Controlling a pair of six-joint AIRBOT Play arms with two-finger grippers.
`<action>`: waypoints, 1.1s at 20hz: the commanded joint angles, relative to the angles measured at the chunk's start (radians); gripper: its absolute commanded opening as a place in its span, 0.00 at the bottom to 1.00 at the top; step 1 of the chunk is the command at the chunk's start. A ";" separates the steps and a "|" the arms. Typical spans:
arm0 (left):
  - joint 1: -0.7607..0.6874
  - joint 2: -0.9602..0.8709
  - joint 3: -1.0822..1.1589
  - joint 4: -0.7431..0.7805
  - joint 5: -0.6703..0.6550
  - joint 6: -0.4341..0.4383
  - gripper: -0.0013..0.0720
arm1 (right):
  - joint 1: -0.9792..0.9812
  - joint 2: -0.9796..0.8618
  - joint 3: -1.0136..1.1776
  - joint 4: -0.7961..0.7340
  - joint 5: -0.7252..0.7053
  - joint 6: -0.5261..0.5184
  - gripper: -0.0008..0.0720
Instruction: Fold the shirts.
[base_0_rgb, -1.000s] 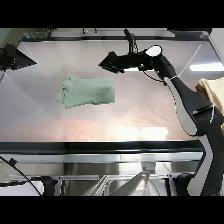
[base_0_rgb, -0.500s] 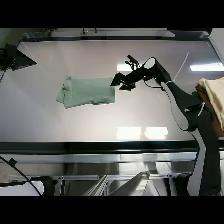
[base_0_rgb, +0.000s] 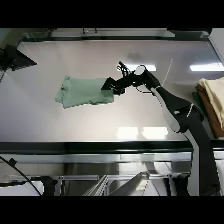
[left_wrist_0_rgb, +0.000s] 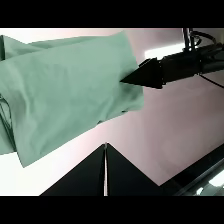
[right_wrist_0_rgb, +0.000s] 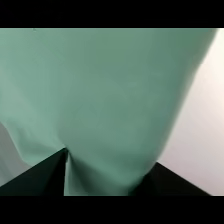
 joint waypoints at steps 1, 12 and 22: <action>0.000 0.000 0.000 0.000 -0.004 0.002 0.03 | 0.027 -0.005 0.002 0.095 -0.097 -0.036 0.56; -0.001 0.000 0.000 -0.003 -0.048 0.002 0.03 | -0.257 0.498 0.003 -0.193 -0.045 0.114 0.03; -0.205 0.000 0.000 -0.004 -0.132 -0.126 0.03 | -0.932 0.652 0.003 -0.201 -0.055 0.126 0.03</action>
